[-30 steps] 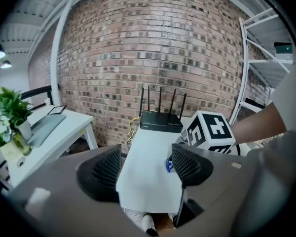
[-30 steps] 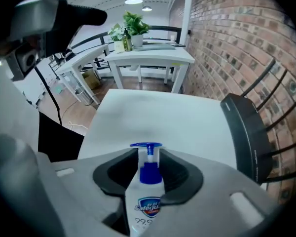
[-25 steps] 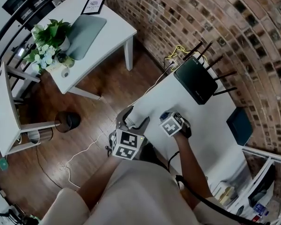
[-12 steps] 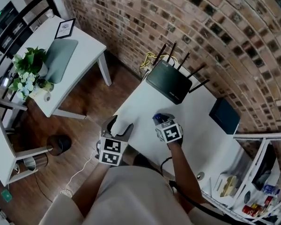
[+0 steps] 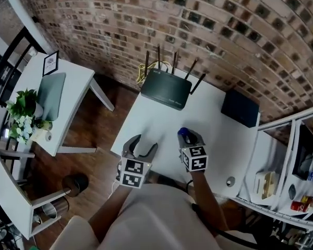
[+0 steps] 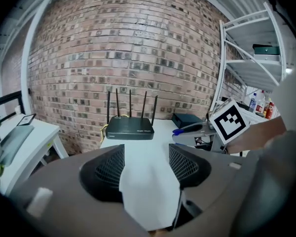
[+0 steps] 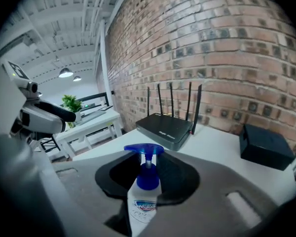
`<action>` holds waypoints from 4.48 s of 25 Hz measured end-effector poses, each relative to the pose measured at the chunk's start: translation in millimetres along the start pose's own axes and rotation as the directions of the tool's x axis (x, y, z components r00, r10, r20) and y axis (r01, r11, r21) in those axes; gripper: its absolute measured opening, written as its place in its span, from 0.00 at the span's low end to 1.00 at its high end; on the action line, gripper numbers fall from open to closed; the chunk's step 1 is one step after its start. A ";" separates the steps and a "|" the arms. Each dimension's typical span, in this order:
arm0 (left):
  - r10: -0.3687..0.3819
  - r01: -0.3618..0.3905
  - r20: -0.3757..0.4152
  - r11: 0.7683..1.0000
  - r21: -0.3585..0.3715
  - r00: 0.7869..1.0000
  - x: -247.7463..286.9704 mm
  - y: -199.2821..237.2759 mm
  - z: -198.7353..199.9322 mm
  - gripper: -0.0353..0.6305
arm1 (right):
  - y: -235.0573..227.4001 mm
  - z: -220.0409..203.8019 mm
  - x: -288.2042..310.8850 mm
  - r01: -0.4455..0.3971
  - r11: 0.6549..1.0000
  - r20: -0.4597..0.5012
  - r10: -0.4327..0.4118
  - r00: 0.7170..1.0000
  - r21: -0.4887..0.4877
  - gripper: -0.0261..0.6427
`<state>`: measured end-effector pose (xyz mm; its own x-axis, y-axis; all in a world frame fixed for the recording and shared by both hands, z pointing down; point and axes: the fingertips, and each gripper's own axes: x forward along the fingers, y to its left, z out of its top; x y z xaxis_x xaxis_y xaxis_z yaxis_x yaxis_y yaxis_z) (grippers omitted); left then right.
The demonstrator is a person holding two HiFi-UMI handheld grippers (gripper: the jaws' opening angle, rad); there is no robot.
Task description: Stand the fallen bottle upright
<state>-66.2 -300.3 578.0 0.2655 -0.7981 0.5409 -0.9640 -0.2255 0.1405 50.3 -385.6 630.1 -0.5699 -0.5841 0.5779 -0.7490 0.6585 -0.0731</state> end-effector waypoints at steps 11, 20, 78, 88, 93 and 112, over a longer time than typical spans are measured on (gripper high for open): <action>-0.054 0.058 -0.070 0.996 0.067 0.996 9.5 -17.6 -9.2 0.50 | -32.4 -27.6 -69.3 0.322 0.941 0.263 -0.338 0.904 0.101 0.16; -0.115 0.122 -0.081 0.989 0.088 0.990 13.4 -35.1 -8.6 0.50 | -25.5 -32.0 -77.2 0.404 0.903 0.258 -0.429 0.866 0.148 0.16; 0.120 -0.128 -0.059 0.979 -0.158 0.991 -182.7 -48.5 -169.5 0.49 | 28.0 -85.2 -70.9 0.155 0.915 0.330 -0.287 0.899 0.372 0.90; 0.074 -0.065 0.206 0.997 -0.050 0.976 -171.0 -66.3 -56.8 0.49 | 55.1 -39.6 -225.5 0.136 0.957 0.497 -0.251 0.831 0.257 0.89; 0.062 -0.090 0.383 0.994 0.057 0.922 -209.7 -130.6 -3.0 0.49 | 56.3 -8.9 -326.3 0.202 0.956 0.572 -0.290 0.767 0.213 0.85; -0.018 -0.061 0.493 0.988 0.143 0.870 -292.9 -179.4 24.8 0.52 | 117.2 16.0 -426.6 0.321 0.930 0.617 -0.360 0.700 0.179 0.81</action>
<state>29.2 -40.0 373.8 0.2531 -0.9656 0.0595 -0.9671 -0.2542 -0.0125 200.3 -66.9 362.0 -0.3374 -0.9387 -0.0702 -0.9400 0.3400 -0.0277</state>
